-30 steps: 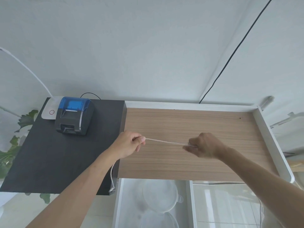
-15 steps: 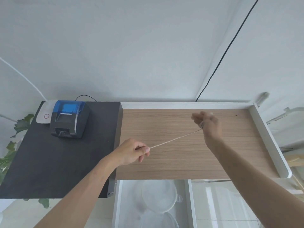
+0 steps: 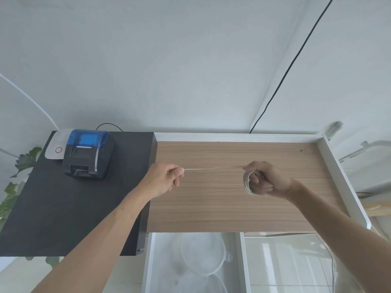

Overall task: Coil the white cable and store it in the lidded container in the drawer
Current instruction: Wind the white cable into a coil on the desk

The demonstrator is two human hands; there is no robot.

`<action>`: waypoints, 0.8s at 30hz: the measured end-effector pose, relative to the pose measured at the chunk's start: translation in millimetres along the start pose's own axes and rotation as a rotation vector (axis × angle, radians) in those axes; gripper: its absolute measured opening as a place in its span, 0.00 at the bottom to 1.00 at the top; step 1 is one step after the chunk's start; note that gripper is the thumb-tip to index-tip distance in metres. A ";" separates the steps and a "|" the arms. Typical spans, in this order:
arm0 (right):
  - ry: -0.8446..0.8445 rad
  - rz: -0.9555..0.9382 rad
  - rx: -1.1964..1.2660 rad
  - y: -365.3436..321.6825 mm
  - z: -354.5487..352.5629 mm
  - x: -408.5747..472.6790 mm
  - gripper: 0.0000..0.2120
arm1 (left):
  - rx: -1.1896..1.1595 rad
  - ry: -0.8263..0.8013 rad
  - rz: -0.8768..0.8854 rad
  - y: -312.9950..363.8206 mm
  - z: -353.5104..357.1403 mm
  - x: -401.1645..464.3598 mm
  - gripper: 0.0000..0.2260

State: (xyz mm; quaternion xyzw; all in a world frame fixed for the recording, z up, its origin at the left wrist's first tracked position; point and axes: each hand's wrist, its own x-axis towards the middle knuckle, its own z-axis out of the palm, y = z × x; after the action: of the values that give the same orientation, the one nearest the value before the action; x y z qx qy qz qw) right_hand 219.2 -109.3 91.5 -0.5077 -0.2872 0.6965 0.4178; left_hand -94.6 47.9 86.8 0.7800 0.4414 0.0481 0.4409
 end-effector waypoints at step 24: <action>0.130 -0.715 -1.583 32.8 31.0 26.1 0.11 | -0.424 -0.421 -0.089 32.4 19.6 -7.5 0.11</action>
State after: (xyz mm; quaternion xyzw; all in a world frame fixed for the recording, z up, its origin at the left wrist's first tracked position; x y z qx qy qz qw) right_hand 176.8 -101.7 62.1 -0.5670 -0.8048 0.0889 0.1512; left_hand -69.1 22.6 100.9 0.6432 0.3540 -0.0430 0.6775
